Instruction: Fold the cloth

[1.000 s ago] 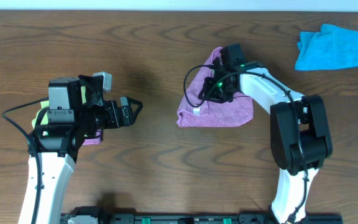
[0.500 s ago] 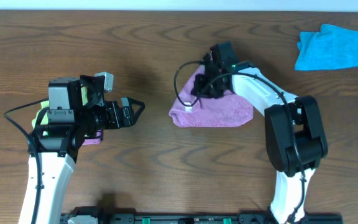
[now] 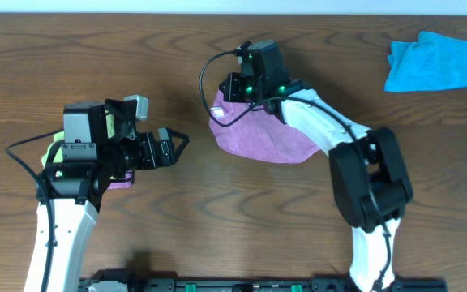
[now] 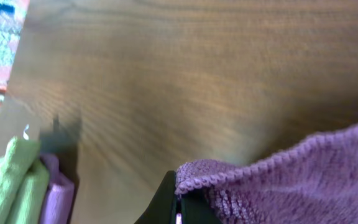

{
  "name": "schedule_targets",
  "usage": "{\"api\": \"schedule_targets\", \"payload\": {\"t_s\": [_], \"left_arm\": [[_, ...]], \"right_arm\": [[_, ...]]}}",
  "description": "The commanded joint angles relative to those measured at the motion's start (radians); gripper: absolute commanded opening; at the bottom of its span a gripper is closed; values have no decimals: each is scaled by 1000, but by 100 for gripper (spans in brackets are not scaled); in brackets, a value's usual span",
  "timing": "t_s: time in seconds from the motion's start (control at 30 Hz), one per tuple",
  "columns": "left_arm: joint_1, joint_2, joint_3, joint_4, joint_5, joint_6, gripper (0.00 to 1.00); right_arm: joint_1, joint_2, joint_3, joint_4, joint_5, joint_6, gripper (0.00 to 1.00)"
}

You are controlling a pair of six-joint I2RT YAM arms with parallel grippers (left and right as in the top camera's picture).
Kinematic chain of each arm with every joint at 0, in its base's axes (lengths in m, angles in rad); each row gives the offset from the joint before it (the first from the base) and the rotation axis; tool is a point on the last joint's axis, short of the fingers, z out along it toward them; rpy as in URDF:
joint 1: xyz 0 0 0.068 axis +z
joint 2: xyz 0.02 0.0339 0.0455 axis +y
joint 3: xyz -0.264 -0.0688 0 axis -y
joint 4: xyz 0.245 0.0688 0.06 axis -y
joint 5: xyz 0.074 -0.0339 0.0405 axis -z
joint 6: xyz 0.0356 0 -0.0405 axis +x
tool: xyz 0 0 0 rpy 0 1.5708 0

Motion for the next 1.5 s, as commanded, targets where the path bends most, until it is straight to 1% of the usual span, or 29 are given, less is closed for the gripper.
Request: {"api": "schedule_targets", "payload": {"t_s": [0.0, 0.1, 0.23, 0.4, 0.57, 0.6, 0.67, 0.7, 0.77, 0.83, 0.9, 0.93, 1.07, 1.13, 1.23, 1.3, 1.4, 1.47], "left_arm": [[-3, -2, 15, -26, 18, 6, 95], [-3, -2, 15, -63, 18, 28, 95], [-3, -2, 15, -98, 18, 30, 95], [-3, -2, 15, -109, 18, 35, 95], [-3, -2, 15, -112, 18, 50, 95], [-3, -2, 15, -113, 18, 50, 95], [-3, -2, 15, -116, 18, 50, 95], [-3, -2, 15, -119, 18, 50, 95], [-3, -2, 15, -128, 18, 50, 95], [-3, -2, 15, -136, 18, 50, 95], [-3, -2, 15, -139, 18, 50, 95], [-3, -2, 15, -138, 18, 50, 95], [-3, -2, 15, -116, 18, 57, 95], [-3, -2, 15, -103, 18, 57, 95], [-3, -2, 16, -101, 19, 57, 95], [-3, -2, 16, -101, 27, 56, 95], [-3, -2, 16, -98, 28, 56, 95], [-3, -2, 16, -97, 28, 56, 95]], "right_arm": [[5, 74, 13, 61, 34, 71, 1], [5, 142, 29, 138, 33, 109, 1], [13, 232, 96, 194, 34, 126, 1], [28, 364, 272, 214, 33, 126, 1], [39, 447, 433, 213, 50, 125, 2], [40, 447, 444, 214, 73, 120, 4], [40, 447, 463, 214, 106, 94, 16], [40, 447, 475, 212, 105, 81, 32], [34, 443, 491, 202, 101, 76, 42], [27, 435, 505, 179, 101, 72, 46], [15, 415, 517, 134, 100, 72, 52], [9, 398, 522, 107, 96, 71, 54], [-24, 304, 524, 3, 64, 43, 75], [-37, 252, 524, -49, 68, 11, 81], [-52, 180, 524, -135, 68, -10, 83], [-63, 110, 524, -256, 68, -13, 82], [-94, -8, 524, -562, 126, -32, 82], [-121, -60, 523, -731, 154, -53, 81]]}}
